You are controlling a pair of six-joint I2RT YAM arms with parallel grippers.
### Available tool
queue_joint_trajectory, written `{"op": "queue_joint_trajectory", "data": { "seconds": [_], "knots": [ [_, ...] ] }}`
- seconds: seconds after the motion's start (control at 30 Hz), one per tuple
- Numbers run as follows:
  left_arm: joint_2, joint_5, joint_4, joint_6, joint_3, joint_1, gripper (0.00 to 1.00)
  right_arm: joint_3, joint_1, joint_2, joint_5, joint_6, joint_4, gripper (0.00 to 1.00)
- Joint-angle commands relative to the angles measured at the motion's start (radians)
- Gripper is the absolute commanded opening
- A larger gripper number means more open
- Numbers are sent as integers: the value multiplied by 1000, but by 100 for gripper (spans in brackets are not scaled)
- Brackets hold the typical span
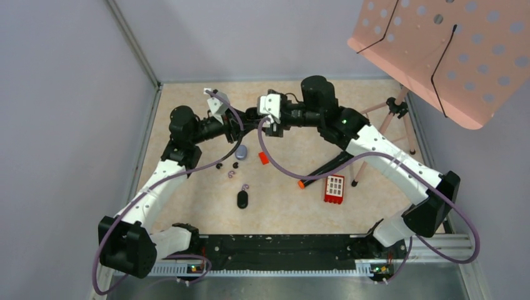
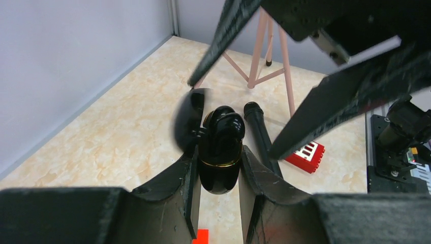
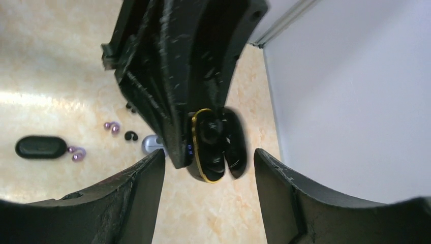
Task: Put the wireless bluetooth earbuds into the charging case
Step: Place the earbud in the charging case.
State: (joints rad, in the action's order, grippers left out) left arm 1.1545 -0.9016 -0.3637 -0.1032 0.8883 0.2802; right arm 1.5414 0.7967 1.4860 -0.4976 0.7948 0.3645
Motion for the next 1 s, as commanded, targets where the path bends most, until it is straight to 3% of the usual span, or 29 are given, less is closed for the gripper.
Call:
{"op": "queue_joint_trajectory", "data": {
  "seconds": [0.0, 0.07, 0.2, 0.3, 0.67, 0.97],
  "knots": [
    [-33, -49, 0, 84, -8, -1, 0, 86, -19, -9, -43, -168, -37, 64],
    [-32, -65, 16, 108, -8, 0, 0, 101, -22, 1, -34, -213, -47, 59],
    [-37, -86, 43, 170, -6, 0, 0, 125, -35, 22, -48, -302, -58, 41],
    [-39, -96, 47, 180, -4, -1, 0, 113, -36, 16, -81, -299, -55, 35],
    [-38, -118, 57, 181, 9, 0, 0, 102, -36, 31, -49, -239, -30, 49],
    [-46, -128, 57, 182, 10, 0, 0, 105, -36, 58, -24, -207, -15, 49]
  ]
}}
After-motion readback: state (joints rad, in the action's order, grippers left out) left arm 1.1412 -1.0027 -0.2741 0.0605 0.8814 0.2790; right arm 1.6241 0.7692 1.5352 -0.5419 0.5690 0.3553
